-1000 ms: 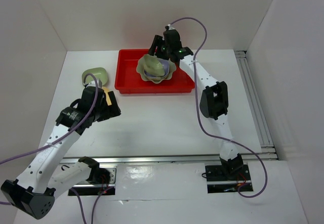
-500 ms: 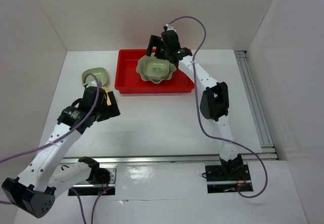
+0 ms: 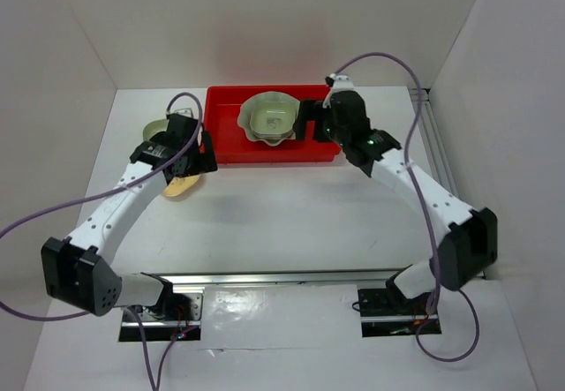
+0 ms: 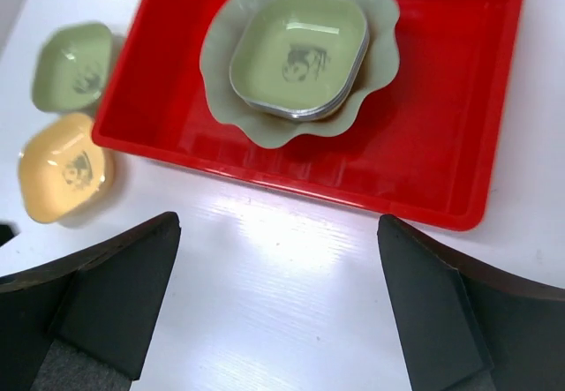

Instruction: Place the plates into the plastic bin on the countertop

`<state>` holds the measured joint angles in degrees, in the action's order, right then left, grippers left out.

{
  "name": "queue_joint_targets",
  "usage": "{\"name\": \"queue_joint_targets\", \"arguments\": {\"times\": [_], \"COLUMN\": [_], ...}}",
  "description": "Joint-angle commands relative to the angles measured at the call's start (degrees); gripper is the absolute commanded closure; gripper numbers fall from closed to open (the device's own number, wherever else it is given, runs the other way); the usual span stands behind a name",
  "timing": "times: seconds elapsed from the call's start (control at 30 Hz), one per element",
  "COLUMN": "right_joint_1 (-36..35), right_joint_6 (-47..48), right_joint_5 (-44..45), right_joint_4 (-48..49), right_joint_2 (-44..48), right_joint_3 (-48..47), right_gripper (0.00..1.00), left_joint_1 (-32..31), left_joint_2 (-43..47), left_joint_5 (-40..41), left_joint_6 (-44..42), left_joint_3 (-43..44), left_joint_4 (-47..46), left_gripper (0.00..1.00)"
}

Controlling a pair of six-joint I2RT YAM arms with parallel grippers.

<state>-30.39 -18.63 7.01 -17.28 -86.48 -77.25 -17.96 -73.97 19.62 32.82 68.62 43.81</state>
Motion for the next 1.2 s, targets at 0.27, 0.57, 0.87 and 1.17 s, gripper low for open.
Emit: {"name": "queue_joint_targets", "arguments": {"times": [0.27, 0.57, 0.87, 1.17], "right_joint_1": [0.7, 0.2, -0.4, -0.4], "right_joint_6": [1.8, 3.7, 4.3, 3.8], "right_joint_5": [-8.1, -9.8, -7.8, -7.7], "right_joint_4": [6.2, 4.0, 5.3, 5.9], "right_joint_2": [21.5, 25.4, 27.4, 26.8], "right_joint_3": [12.4, 12.0, 12.7, 12.1], "right_gripper": [0.00, 0.00, 0.00, 0.00], "left_joint_1": [7.9, 10.2, 12.8, 12.8], "left_joint_2": [-9.7, -20.9, -28.0, -25.7], "left_joint_5": [-2.6, -0.5, -2.8, -1.4], "left_joint_6": [-19.5, -19.4, -18.7, -15.7], "left_joint_3": [-9.5, -11.0, -10.1, -13.1], "left_joint_4": [-26.4, -32.3, -31.0, -29.1], "left_gripper": [0.01, 0.02, 0.07, 0.56]}}
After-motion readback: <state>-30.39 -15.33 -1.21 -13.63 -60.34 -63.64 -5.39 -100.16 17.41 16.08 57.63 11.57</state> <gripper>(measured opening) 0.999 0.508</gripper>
